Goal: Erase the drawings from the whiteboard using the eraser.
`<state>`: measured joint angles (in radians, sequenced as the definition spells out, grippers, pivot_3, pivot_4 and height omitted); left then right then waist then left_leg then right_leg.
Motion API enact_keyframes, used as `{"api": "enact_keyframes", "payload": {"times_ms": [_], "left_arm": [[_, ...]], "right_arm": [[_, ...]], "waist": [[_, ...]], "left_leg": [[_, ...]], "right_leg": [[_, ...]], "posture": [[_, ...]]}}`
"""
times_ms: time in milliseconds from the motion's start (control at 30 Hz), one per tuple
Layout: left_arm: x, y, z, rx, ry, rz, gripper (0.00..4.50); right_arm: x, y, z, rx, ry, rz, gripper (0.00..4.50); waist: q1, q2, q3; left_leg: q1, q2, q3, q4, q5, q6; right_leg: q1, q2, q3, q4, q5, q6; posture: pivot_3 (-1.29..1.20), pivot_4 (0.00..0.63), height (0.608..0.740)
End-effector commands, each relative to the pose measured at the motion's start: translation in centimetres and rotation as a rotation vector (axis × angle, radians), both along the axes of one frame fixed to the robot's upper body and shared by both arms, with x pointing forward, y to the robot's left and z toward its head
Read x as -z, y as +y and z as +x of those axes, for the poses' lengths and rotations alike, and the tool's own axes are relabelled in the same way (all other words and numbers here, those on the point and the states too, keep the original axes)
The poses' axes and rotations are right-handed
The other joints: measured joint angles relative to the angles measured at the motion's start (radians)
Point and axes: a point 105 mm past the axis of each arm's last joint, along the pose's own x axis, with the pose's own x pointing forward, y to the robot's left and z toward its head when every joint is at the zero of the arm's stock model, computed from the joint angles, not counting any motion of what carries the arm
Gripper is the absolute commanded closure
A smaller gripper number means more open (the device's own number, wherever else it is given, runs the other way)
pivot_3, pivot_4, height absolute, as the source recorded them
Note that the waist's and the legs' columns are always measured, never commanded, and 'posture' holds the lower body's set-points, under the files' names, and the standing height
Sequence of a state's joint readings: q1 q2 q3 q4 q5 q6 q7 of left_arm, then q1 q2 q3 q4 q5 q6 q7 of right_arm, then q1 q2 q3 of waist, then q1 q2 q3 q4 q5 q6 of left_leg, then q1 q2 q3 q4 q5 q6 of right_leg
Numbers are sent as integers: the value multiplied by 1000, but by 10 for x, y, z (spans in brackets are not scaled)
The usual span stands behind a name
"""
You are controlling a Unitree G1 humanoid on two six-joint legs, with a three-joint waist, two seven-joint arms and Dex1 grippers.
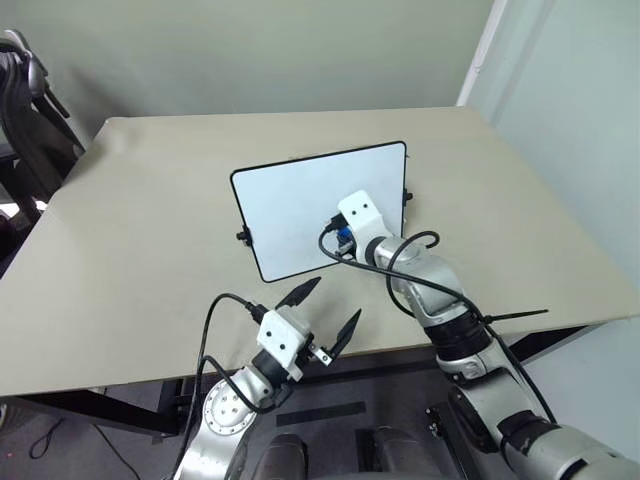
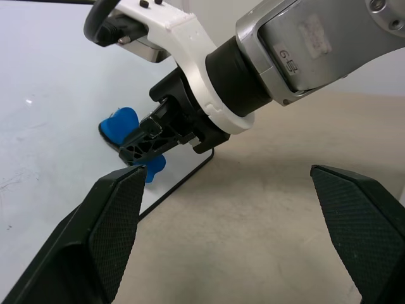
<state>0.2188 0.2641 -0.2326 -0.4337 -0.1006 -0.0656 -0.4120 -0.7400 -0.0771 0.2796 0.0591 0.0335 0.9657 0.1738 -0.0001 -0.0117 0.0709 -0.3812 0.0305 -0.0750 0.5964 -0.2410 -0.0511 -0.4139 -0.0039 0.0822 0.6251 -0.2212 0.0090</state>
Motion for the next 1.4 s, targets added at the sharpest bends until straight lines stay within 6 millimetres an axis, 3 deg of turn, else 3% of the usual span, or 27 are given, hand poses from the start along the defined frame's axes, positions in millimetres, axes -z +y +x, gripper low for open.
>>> {"api": "enact_keyframes", "payload": {"times_ms": [33, 200, 333, 567, 667, 1033, 1400], "left_arm": [[-15, 0, -4, 9, -58, -19, 0], [-15, 0, -5, 12, -56, -18, 0], [-15, -1, -5, 15, -54, -17, 0], [-16, -1, -6, 16, -54, -16, 0], [-16, -1, -6, 17, -54, -15, 0], [-14, -3, -5, 21, -51, -12, 0], [-14, -3, -4, 20, -51, -11, 0]], "right_arm": [[-18, -16, 12, 95, -62, 12, 3342], [-43, -19, 16, 119, -116, 114, 3342], [-54, -10, 12, 88, -140, 150, 3342], [-28, 18, -3, -12, -59, 103, 3342], [-25, 22, -5, -20, -42, 106, 3342], [5, 24, 0, -3, 44, 47, 3342], [-43, 28, 4, -18, -81, 183, 3342]], "waist": [[1, 0, 0], [1, 0, 1], [-1, -1, 0], [-8, -1, 0], [-9, -1, 0], [-8, 0, 1], [-8, -1, 1]], "left_leg": [[0, 0, 0, 0, 0, 0], [-3, 0, 0, 0, 0, 0], [-2, 0, 0, 0, 0, 0], [0, 0, 0, 0, 0, 0], [7, 0, 0, 0, 0, 0], [7, 0, 0, 0, -8, -2], [3, 0, 0, 0, -7, -2]], "right_leg": [[-1, 0, 0, 0, 0, 0], [-1, 0, 0, 0, 0, 0], [-1, 0, 0, 1, 1, 2], [0, 0, 0, 0, 4, 4], [1, 1, 0, 0, 3, 6], [-2, 0, 0, 0, 3, 5], [-7, 0, 0, 0, 5, 2]], "posture": [[0, 150, 730], [0, 150, 730], [0, 150, 730], [0, 150, 730], [0, 150, 730], [0, 150, 730], [0, 150, 730]]}}
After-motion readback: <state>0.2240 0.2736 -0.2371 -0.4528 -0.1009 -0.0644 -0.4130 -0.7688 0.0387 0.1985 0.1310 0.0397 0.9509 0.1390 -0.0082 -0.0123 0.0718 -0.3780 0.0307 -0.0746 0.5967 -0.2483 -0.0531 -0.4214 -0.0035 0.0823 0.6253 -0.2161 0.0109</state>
